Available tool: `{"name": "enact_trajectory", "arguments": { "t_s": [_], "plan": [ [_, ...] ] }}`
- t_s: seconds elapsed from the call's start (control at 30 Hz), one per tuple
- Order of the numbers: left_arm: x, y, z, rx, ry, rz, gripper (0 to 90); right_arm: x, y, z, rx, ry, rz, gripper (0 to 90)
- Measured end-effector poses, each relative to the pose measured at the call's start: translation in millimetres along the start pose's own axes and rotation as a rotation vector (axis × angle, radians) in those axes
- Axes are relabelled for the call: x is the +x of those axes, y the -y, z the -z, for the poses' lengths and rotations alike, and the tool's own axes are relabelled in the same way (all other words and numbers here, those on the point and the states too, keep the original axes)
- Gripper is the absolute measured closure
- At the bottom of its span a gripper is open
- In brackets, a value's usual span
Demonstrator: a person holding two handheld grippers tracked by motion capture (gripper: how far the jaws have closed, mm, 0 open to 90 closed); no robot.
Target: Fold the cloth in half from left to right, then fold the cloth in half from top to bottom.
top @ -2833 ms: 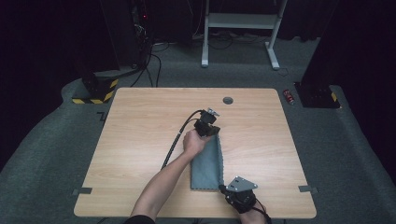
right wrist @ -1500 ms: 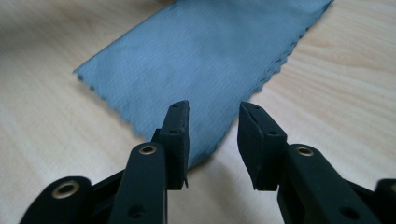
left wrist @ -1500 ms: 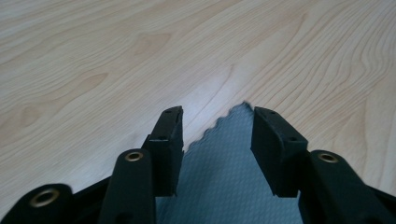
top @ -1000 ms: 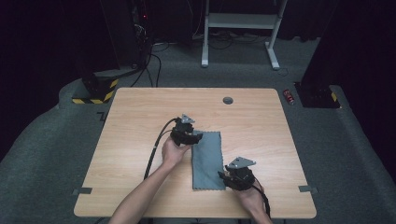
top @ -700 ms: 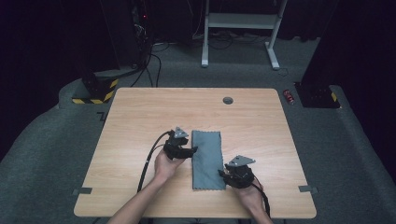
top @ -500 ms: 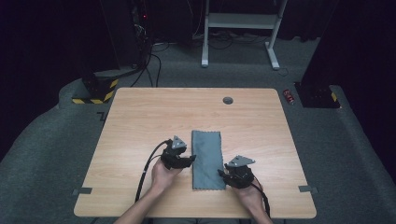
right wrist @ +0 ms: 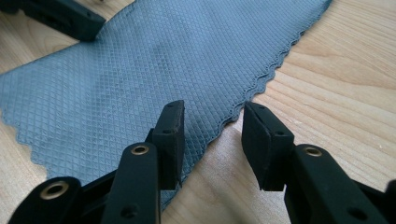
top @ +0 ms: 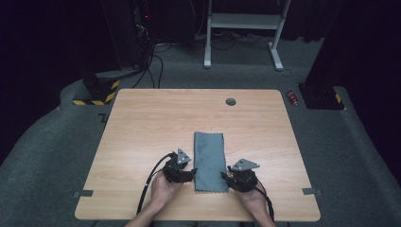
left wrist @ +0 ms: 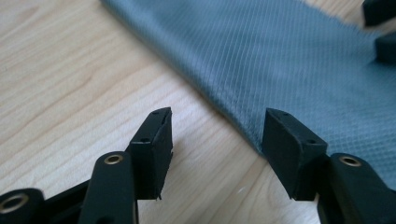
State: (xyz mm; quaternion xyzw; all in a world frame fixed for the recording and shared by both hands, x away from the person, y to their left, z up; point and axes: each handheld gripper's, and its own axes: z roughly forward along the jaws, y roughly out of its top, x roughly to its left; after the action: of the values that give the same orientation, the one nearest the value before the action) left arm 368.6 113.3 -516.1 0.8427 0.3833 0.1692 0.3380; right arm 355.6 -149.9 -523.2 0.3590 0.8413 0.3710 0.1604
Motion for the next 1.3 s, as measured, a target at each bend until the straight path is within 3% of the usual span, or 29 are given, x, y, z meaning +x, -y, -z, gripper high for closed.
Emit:
{"name": "enact_trajectory", "arguments": {
  "t_s": [0.33,0.37,0.4,0.6,0.73,0.87,0.97,1.17,1.27,1.3],
  "plan": [
    [1.4,2.5,4.9,0.013,0.003,0.033,43.8,-1.5,-0.2,-0.1,0.003,-0.006,0.002,57.8],
    [-1.6,4.7,10.4,0.004,0.041,0.064,43.8,-1.5,-0.2,-0.2,0.002,-0.005,0.004,57.5],
    [-3.9,6.1,13.7,-0.006,0.056,0.068,43.8,-1.5,-0.2,-0.1,0.003,-0.004,0.002,57.5],
    [-17.1,13.5,22.7,-0.021,0.078,0.053,43.2,-1.5,-0.2,-0.2,0.003,-0.004,0.002,57.2],
    [-20.3,21.7,19.1,-0.023,0.071,0.062,42.8,-1.5,-0.2,-0.3,0.002,-0.002,0.001,56.4],
    [-24.3,23.7,19.9,-0.023,0.035,0.016,43.1,-1.8,-0.2,-0.4,0.001,0.0,-0.005,54.9],
    [-25.3,26.2,19.9,-0.041,0.033,0.014,43.6,-2.9,-0.5,-0.8,0.004,0.009,-0.015,50.4],
    [-24.7,32.5,20.0,-0.087,0.03,0.008,43.6,-6.4,-1.0,-1.2,0.004,0.011,-0.024,50.1],
    [-25.3,30.9,20.8,-0.071,0.028,0.019,44.2,-11.3,-1.9,0.4,0.014,0.008,-0.059,52.5],
    [-24.1,27.9,20.9,-0.057,0.053,0.036,45.2,-15.7,-2.5,1.5,0.018,-0.015,-0.093,54.8]
  ]
}}
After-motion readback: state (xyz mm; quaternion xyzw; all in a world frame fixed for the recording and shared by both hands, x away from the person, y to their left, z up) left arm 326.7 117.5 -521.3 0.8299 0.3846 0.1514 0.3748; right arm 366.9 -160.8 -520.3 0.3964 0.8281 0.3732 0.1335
